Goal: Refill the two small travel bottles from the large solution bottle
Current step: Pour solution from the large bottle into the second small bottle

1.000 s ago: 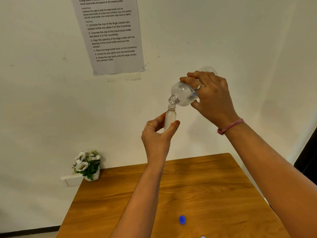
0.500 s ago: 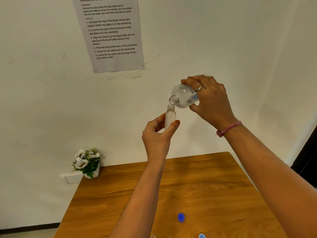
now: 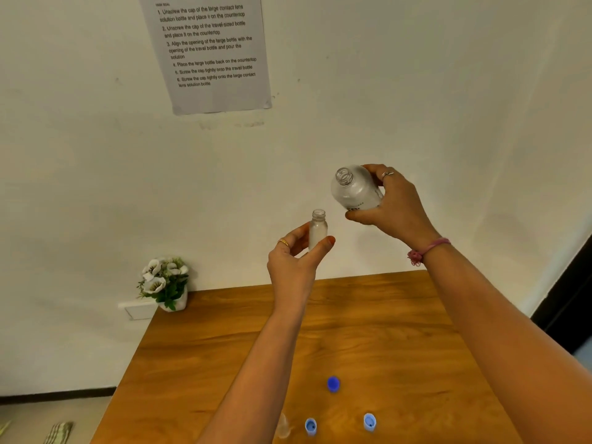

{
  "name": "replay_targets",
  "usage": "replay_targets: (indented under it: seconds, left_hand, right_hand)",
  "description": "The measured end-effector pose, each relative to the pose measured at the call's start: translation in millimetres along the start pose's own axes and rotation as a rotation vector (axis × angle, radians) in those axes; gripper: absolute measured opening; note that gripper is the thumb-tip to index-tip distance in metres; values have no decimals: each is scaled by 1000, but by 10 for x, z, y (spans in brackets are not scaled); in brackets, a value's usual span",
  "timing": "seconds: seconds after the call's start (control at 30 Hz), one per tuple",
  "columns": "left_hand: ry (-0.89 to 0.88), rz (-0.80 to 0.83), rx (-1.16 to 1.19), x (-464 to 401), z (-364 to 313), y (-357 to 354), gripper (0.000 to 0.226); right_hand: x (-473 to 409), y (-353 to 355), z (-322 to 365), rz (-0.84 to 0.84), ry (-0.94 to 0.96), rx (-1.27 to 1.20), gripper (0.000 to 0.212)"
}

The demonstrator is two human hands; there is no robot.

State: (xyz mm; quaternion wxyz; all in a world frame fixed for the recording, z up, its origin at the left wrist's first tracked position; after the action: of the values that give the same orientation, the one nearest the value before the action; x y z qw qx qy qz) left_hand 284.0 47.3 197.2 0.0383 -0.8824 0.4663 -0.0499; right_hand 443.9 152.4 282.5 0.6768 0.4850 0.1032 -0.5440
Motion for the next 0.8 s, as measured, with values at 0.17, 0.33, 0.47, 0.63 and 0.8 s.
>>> replay_targets:
  seconds: [0.17,0.33,0.47,0.63,0.8]
  left_hand:
    - [93,16,-80,71,489,35,49]
    - [162,6,-154,209,994,116,49]
    - [242,-17,-233,361,1415,173,47]
    - [345,-35,-314,553,2034,256,43]
    - [406,-33,-419,772,2547,273,42]
  right_hand:
    - [348,-287,-322,84,-172,-126,79]
    - [714,-571,-563,159,-306,-225,79]
    - [991,-773,-684,218,-376,-269,79]
    - [1280,-949,-801,282,-407,-281,80]
    - [1526,-1019,-880,314,-423,-295,78]
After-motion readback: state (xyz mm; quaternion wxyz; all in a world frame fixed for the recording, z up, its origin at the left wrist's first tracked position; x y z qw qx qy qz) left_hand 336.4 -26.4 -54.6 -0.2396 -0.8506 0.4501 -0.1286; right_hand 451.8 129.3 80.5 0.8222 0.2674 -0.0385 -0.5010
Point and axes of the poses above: each hand's wrist, its own x-axis away from the middle knuckle, its own y-axis out of the back of the hand, z = x × y, the point moved 8 cm from there along -x, towards the middle knuckle, and after that the axes turned 13 degrees about y, right-handed, at the moved point
